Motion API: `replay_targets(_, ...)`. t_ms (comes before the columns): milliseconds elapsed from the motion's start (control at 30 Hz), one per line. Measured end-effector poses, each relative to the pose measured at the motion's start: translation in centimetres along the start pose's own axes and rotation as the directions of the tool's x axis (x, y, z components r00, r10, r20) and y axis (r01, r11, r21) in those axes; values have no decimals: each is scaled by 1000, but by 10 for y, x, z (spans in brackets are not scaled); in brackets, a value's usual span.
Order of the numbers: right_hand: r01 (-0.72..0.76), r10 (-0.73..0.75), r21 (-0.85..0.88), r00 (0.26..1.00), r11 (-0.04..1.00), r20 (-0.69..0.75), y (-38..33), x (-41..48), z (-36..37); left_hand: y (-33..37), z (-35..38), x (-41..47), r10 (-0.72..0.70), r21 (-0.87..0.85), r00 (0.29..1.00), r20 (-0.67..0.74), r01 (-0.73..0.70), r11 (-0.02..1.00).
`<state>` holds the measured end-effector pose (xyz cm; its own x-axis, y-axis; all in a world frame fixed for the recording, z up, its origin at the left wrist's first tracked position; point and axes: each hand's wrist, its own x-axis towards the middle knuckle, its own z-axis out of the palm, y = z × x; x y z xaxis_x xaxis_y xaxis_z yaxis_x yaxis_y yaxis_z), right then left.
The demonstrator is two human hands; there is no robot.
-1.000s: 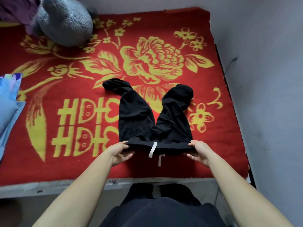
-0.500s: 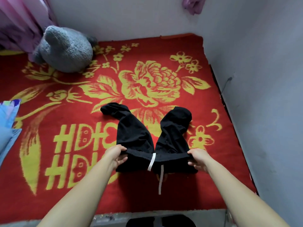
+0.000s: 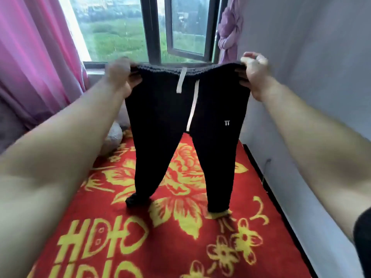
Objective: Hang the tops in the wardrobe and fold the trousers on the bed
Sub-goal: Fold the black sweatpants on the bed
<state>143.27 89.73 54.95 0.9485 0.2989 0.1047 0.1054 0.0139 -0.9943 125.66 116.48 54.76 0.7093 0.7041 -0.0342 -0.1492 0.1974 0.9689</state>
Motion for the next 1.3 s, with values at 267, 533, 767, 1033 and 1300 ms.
replay_targets(267, 330, -319, 251, 944, 910, -86, -125, -25, -22, 142, 38, -45, 315, -154, 947, -55, -320, 935)
replay_targets(533, 54, -34, 183, 993, 982, -110, 10, -80, -32, 7, 5, -90, -44, -189, 987, -155, 14, 982)
replay_targets(767, -444, 430, -113, 894, 889, -129, 245, -176, -59, -247, -65, -166, -537, -176, 771, -342, 508, 843)
replay_targets(1033, -805, 787, -248, 586, 539, -191, 426, -322, -111, -443, -130, -285, -739, -198, 490, -463, 755, 625)
replay_targets(1300, -951, 931, -198, 280, 236, -233, 550, -438, -154, -555, -173, -377, -732, -125, 345, -587, 855, 503)
